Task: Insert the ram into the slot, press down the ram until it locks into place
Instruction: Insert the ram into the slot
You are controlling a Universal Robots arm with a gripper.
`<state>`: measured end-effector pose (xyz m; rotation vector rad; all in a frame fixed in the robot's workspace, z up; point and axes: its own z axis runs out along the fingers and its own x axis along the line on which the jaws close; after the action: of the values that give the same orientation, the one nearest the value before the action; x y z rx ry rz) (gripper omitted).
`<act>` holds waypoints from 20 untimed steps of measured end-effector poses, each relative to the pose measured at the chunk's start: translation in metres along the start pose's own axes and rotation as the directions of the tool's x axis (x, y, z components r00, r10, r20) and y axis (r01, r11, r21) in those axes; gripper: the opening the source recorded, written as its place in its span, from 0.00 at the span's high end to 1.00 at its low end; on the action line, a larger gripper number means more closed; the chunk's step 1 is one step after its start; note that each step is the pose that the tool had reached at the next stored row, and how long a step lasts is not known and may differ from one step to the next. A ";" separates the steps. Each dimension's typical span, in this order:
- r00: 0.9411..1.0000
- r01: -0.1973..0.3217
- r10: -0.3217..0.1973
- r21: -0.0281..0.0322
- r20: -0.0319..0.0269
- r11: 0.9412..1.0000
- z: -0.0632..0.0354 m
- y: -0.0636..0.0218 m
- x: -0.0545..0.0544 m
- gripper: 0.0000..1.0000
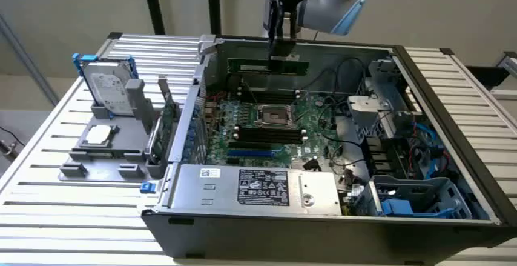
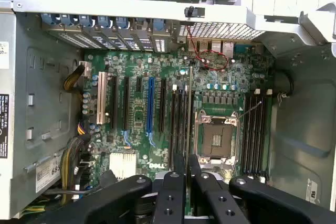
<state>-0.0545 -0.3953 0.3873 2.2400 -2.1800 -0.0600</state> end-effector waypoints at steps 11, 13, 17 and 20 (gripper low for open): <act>1.000 0.000 0.000 0.000 0.000 1.000 -0.0001 0.0000 0.000 0.86; 1.000 0.000 0.000 0.000 0.000 1.000 0.0000 0.0000 0.000 0.86; 1.000 0.000 0.000 0.000 -0.001 1.000 0.0062 -0.0015 0.000 0.86; 1.000 -0.001 0.001 0.000 -0.001 1.000 0.0112 -0.0114 0.001 0.86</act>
<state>-0.0436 -0.3955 0.3757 2.2391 -2.1802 -0.0592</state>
